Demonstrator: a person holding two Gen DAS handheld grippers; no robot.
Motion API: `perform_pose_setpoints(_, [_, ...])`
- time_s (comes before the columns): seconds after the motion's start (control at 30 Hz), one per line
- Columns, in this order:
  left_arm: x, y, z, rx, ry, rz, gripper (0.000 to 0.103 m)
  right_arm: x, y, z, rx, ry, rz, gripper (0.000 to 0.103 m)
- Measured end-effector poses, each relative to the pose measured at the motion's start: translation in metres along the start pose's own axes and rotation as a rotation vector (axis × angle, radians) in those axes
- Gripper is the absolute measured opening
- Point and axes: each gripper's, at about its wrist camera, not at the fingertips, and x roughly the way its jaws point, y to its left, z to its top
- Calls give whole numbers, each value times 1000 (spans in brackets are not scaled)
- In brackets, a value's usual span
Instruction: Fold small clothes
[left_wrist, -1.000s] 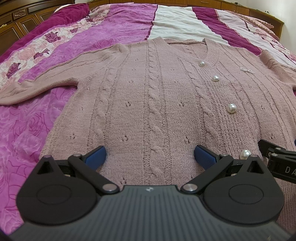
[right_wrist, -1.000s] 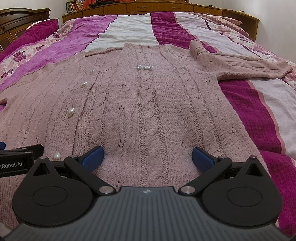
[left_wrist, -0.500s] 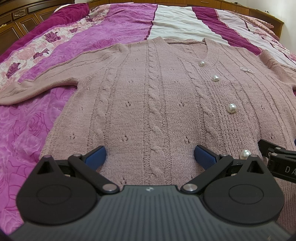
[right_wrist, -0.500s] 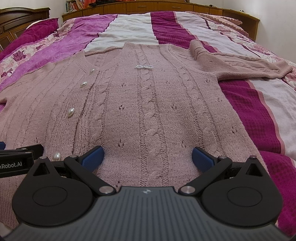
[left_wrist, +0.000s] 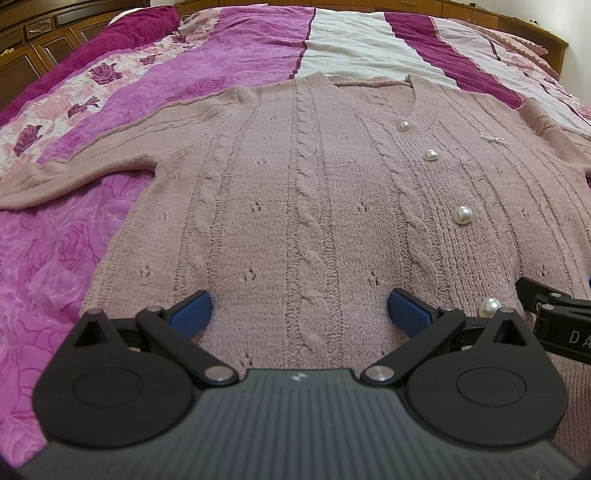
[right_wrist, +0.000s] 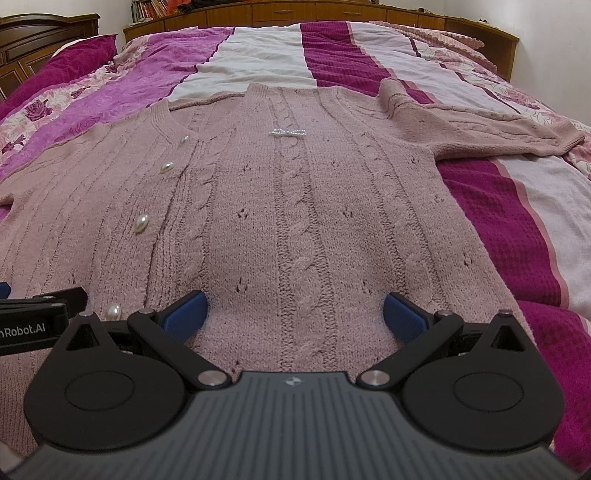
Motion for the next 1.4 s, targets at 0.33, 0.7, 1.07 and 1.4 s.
perform_pose_setpoints(0.33, [0, -1, 2, 1, 5, -1, 103, -2, 2, 1, 2, 2, 2, 103])
perform_pose_setpoints(0.7, [0, 0, 9, 2, 42, 2, 103, 1, -3, 4, 24, 29, 19, 103])
perform_pose_setpoints(1.07, [-2, -3, 16, 8, 76, 12, 103, 4, -6, 14, 3, 79, 34, 103])
perform_pose_setpoints(1.4, [-10, -7, 29, 8, 96, 1, 103, -1, -7, 30, -33, 115, 34, 103])
